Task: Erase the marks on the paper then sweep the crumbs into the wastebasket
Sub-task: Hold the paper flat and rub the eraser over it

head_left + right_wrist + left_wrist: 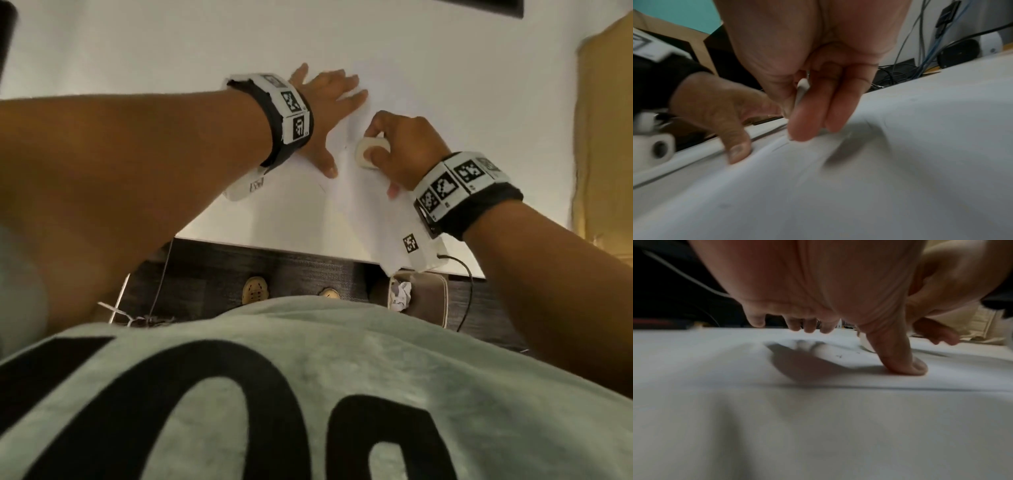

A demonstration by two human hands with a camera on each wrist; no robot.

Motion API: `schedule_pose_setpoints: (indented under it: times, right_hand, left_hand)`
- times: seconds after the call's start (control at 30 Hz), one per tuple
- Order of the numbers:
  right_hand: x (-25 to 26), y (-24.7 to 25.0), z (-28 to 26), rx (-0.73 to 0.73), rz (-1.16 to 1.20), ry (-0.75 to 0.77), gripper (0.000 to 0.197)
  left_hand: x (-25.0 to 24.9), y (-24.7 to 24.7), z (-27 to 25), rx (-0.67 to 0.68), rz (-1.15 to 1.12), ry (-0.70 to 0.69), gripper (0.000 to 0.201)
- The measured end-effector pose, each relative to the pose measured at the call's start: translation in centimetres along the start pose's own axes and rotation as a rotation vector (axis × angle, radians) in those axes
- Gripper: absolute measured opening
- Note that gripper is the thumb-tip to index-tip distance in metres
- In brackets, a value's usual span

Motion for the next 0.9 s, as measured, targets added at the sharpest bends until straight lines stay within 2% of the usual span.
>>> schedule_pose_setpoints:
  times: [0.07, 0.17, 0.2, 0.23, 0.3, 0.37, 0.4, 0.63, 0.77, 0.9]
  right_hand:
    - [0.0, -0.4, 0.0, 0.006, -0.006, -0.004, 0.013]
    - [0.2, -0.8, 0.1, -0.007, -0.021, -0.011, 0.017]
    - [0.2, -0.9, 0.1, -0.016, -0.029, -0.022, 0.018]
    - [0.3, -0.9, 0.1, -0.025, -0.033, -0.034, 0.018]
    - [0.5, -1.1, -0.2, -0.034, -0.025, -0.042, 0.017]
    - [0.7, -1.5, -0.9, -0.019, -0.022, -0.022, 0.015]
    - [0.8, -1.7, -1.3, -0.009, -0.017, -0.005, 0.015]
    - [3.0, -0.8, 1.0, -0.001, -0.037, 0.089, 0.014]
    - [2.2, -2.0, -1.4, 0.117, -0.078, 0.185, 0.014]
    - [3.0, -1.4, 0.3, 0.03, -0.09, 0.192, 0.017]
  left_hand:
    - [0.6, 1.2, -0.9, -0.065, 0.054, 0.058, 0.114]
    - [0.3, 1.6, -2.5, -0.184, 0.109, 0.119, 0.073]
    - [-0.1, 1.1, -3.0, -0.171, 0.07, 0.124, 0.063]
    - [-0.8, 0.4, -3.5, -0.125, 0.01, 0.134, 0.063]
    - [-1.9, -1.3, -4.2, -0.031, -0.076, 0.159, 0.086]
    - [-2.0, -2.8, -4.5, 0.004, -0.082, 0.154, 0.109]
    - [-1.8, -3.4, -4.4, 0.023, -0.088, 0.145, 0.115]
    - [0.1, -4.3, -3.7, 0.056, -0.142, 0.117, 0.123]
    - [0.4, -4.3, -3.7, 0.058, -0.151, 0.11, 0.125]
    - [0.5, -4.1, -3.5, 0.053, -0.158, 0.105, 0.126]
Point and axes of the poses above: each hand's wrist, its own z-axis towards the middle knuckle, its own y-axis out of the back of the hand, x = y × z, the point moved 1 cm from there along z, towards the middle knuckle, and after that the axes turned 6 degrees about -z, right-handed, at the moved point
